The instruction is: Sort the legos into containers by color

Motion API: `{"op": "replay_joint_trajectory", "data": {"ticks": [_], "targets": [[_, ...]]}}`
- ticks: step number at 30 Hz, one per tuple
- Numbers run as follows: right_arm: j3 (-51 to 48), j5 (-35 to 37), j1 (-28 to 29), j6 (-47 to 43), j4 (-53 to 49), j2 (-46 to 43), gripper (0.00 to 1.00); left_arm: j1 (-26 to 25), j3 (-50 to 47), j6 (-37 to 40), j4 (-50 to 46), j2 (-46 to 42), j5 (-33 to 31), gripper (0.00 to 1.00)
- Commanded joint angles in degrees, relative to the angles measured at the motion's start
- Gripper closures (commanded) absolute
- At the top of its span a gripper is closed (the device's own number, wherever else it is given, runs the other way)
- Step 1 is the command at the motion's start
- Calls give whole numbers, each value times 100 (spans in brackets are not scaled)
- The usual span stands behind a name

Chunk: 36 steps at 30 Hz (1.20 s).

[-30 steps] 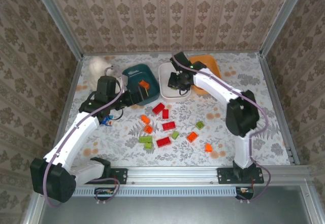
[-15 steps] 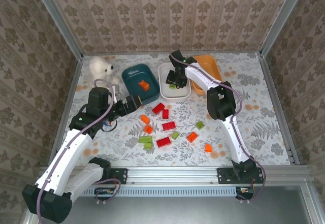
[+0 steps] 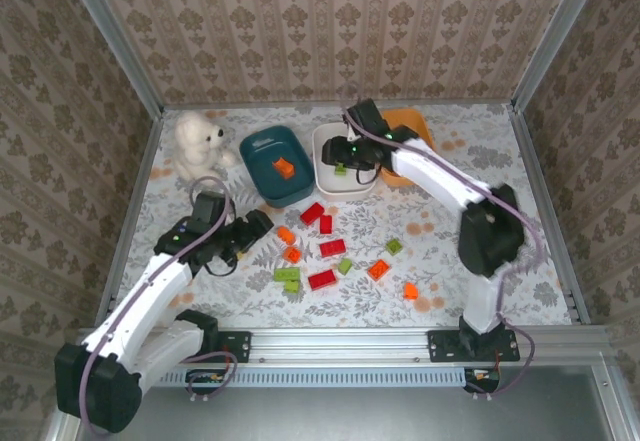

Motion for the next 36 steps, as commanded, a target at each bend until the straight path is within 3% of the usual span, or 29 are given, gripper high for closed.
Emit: {"op": "replay_joint_trajectory", "data": {"ticks": [1, 3, 7, 12, 15, 23, 29, 36], "targets": [[-1409, -372, 123, -170, 1674, -1011, 38, -211, 202, -545, 186, 420, -427, 16], [-2238, -438, 261, -223, 2099, -1675, 37, -474, 397, -622, 154, 867, -501, 18], [-3266, -286, 518, -281, 1968, -2917, 35, -815, 823, -916, -104, 1715, -822, 23], [-3844, -179, 624, -280, 1261, -4049, 34, -1010, 1190, -1102, 31, 2477, -1025, 25], [-4040, -90, 624, -259, 958, -4477, 34, -1011, 1358, -1244, 97, 2914, -1066, 31], [-4170, -89, 624, -110, 690, -4875, 34, -1078, 2054, -1361, 129, 3953, -1200, 48], [-4140, -99, 624, -110, 562, -4909, 34, -1187, 2150, -1513, 78, 4242, -1272, 69], [-4144, -22, 623, -87, 535, -4858, 34, -1257, 2194, -1424, -220, 4184, -1409, 71]]}}
